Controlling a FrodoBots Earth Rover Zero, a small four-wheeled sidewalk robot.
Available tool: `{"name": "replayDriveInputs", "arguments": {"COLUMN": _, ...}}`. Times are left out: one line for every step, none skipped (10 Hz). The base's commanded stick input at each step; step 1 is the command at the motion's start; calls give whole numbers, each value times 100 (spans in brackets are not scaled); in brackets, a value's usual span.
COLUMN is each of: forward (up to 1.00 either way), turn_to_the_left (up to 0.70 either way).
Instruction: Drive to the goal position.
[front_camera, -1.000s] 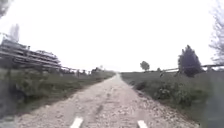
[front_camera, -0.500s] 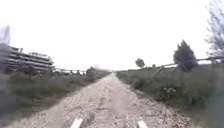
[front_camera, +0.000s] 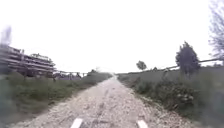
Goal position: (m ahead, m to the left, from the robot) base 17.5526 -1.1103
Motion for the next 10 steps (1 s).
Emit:
{"name": "replayDriveInputs", "arguments": {"forward": 70, "turn_to_the_left": 0}}
{"name": "replayDriveInputs", "arguments": {"forward": 70, "turn_to_the_left": 0}}
{"name": "replayDriveInputs", "arguments": {"forward": 70, "turn_to_the_left": 0}}
{"name": "replayDriveInputs", "arguments": {"forward": 70, "turn_to_the_left": 0}}
{"name": "replayDriveInputs", "arguments": {"forward": 70, "turn_to_the_left": 0}}
{"name": "replayDriveInputs", "arguments": {"forward": 70, "turn_to_the_left": 0}}
{"name": "replayDriveInputs", "arguments": {"forward": 70, "turn_to_the_left": 0}}
{"name": "replayDriveInputs", "arguments": {"forward": 70, "turn_to_the_left": 0}}
{"name": "replayDriveInputs", "arguments": {"forward": 70, "turn_to_the_left": 0}}
{"name": "replayDriveInputs", "arguments": {"forward": 70, "turn_to_the_left": -26}}
